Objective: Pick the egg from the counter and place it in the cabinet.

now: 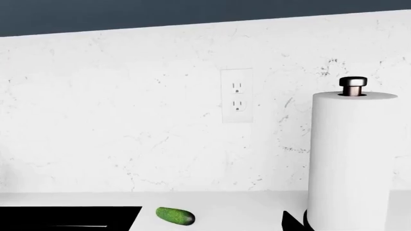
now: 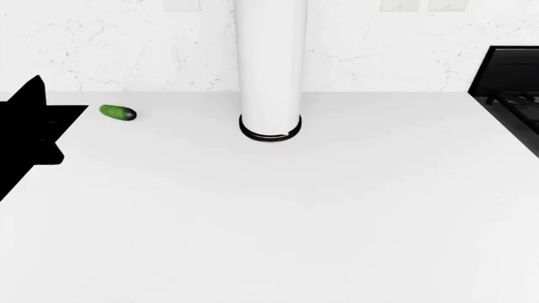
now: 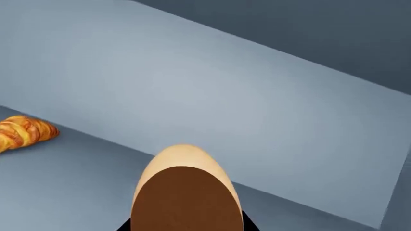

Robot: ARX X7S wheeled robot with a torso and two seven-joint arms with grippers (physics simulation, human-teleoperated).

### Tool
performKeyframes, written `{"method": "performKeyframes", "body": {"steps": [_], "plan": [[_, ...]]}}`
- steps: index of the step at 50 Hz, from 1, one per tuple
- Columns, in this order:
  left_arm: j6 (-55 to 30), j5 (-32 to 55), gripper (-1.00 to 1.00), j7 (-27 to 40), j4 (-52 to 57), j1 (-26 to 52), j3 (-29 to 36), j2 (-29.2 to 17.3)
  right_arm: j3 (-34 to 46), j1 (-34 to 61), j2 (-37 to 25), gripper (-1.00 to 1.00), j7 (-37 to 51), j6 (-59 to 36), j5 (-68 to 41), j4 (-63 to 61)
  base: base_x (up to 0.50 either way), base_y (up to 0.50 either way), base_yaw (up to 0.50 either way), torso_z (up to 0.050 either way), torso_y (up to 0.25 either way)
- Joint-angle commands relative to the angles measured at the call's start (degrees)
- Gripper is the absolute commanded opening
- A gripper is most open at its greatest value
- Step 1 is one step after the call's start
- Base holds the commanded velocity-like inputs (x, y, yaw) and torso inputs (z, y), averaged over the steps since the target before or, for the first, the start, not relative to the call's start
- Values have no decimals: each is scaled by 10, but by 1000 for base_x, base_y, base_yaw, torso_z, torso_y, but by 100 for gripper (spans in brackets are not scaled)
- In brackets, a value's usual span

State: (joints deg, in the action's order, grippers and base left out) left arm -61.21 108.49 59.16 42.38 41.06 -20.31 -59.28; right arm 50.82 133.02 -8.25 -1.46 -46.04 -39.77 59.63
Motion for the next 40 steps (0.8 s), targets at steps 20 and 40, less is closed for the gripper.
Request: {"method": "performKeyframes", "body": {"steps": [20,40], "plan": [[8,-2,100,3,-1,7,11,-4,30,-130,-53,-100,11,-154,-104,-106,1,0,-1,0,0],[9,-14,100,-4,-3,2,11,1,40,-154,-63,100,10,-158,-103,-133,2,0,0,0,0]]}}
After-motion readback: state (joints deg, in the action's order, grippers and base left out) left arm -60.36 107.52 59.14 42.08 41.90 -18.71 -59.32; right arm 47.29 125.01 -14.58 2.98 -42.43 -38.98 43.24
